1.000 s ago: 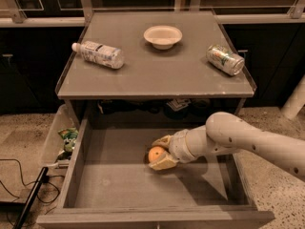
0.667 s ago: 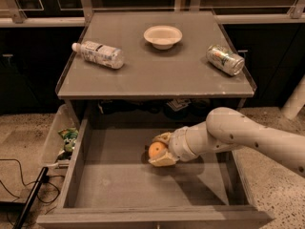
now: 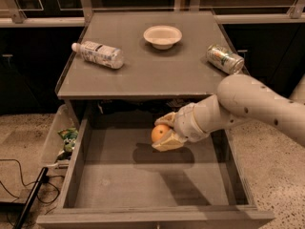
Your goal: Pick orange from top drawer and place on counter
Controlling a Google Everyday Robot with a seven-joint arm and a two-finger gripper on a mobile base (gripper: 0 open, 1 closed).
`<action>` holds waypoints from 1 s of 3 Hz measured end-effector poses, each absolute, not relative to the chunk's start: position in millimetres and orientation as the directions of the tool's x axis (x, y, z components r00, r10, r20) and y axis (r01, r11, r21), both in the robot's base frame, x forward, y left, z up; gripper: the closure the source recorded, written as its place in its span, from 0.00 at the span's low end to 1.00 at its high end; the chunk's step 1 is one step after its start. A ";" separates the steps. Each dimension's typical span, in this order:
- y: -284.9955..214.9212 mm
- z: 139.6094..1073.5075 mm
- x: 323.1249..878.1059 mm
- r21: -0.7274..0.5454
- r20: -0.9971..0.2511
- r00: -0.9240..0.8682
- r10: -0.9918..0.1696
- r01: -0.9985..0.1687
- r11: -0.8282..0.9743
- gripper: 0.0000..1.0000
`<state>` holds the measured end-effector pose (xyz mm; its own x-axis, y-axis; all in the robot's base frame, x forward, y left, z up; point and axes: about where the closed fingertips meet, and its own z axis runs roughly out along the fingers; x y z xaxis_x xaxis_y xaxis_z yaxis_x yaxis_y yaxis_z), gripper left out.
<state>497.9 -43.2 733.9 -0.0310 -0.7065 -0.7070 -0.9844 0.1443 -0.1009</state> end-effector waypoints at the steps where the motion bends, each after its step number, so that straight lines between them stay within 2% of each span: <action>1: -55.1 775.6 503.5 -0.124 -0.694 -0.007 -0.720 -0.984 0.130 1.00; 2: -88.9 842.3 527.1 -0.229 -0.674 0.037 -0.737 -0.960 0.162 1.00; 3: -88.8 842.3 527.1 -0.229 -0.674 0.037 -0.738 -0.960 0.161 1.00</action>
Offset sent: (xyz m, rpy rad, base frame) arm 0.0509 -0.0896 0.1748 -0.0863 -0.2227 -0.0739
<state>527.1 -88.8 842.3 0.0366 -0.7375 -0.6744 -0.9600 0.1615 -0.2287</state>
